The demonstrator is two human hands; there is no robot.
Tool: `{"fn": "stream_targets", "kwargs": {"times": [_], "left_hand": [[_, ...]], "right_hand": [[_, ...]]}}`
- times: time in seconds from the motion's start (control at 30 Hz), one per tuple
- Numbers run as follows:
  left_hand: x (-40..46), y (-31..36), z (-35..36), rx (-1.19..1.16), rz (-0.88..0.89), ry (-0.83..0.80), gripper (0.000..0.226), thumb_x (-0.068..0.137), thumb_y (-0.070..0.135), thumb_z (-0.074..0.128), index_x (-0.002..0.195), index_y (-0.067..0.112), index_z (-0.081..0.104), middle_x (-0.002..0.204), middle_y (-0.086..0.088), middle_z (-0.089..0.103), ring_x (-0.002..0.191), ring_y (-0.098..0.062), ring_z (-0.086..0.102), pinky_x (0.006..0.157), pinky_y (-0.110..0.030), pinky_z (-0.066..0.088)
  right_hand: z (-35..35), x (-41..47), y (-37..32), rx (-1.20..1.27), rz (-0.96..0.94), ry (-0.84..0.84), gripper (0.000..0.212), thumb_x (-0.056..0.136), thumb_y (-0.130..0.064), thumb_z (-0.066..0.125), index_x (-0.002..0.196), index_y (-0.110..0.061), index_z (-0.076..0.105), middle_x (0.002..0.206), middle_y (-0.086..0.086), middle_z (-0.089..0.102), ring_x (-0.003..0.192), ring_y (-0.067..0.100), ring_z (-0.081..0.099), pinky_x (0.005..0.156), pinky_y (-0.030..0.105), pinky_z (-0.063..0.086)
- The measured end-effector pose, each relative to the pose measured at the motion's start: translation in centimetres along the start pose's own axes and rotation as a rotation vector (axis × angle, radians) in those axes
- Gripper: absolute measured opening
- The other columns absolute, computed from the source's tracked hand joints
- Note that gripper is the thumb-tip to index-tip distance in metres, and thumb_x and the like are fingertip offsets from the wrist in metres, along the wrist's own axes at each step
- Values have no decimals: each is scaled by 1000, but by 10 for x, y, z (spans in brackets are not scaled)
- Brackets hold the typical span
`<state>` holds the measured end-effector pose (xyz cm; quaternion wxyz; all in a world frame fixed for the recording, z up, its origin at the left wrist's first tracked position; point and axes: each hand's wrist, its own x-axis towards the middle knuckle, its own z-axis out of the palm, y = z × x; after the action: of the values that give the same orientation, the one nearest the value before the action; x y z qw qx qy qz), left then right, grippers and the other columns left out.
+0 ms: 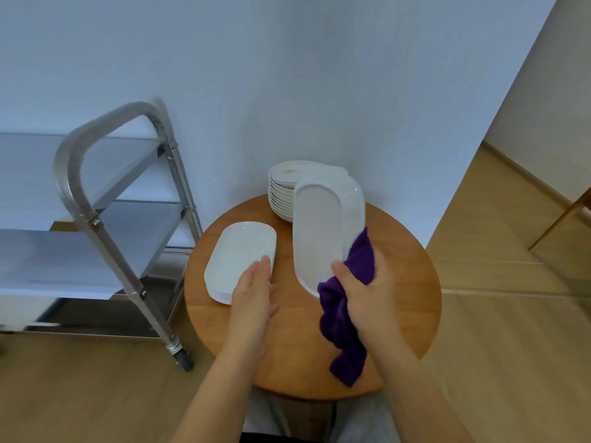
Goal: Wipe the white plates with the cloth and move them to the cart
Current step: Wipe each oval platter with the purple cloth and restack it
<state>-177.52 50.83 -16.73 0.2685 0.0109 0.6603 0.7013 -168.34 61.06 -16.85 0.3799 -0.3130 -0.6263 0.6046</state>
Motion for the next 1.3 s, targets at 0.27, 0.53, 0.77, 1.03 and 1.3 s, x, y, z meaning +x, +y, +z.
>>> {"fn": "stream_targets", "kwargs": {"times": [0.27,0.53,0.77,1.03,1.3], "left_hand": [[-3,35,-15,-617,-250,-224,34,84,21,61,116,18,48,106,-16,66,92,-37,66,58,-47,58],[-15,4,-1,-596,58,-291,41,72,36,61,112,28,59,100,-1,73,92,-22,70,65,-37,59],[-11,-9,-6,-485,63,-337,36,79,41,52,108,25,65,102,-4,73,95,-19,69,79,-34,57],[14,-8,-31,-559,-59,-226,41,84,49,53,113,21,60,97,-8,73,88,-24,71,69,-37,58],[61,11,-65,-502,72,-137,34,95,50,37,113,30,58,105,0,72,100,-25,68,80,-46,57]], "right_hand": [[-13,-16,15,-806,-792,-363,37,76,-22,66,111,-12,67,95,0,72,86,17,68,73,27,54],[13,4,25,-609,-155,-138,59,101,-39,26,152,-17,4,152,13,23,137,29,27,110,46,31],[60,-18,32,-549,-290,-272,58,100,-42,26,152,-28,4,157,7,17,142,21,21,115,42,26],[52,-36,35,-641,-544,-508,38,97,-31,37,117,-14,64,107,5,67,96,16,62,82,20,47],[-13,23,46,-625,-117,-147,58,96,-30,51,147,-26,24,115,-18,43,102,1,46,75,14,35]]}}
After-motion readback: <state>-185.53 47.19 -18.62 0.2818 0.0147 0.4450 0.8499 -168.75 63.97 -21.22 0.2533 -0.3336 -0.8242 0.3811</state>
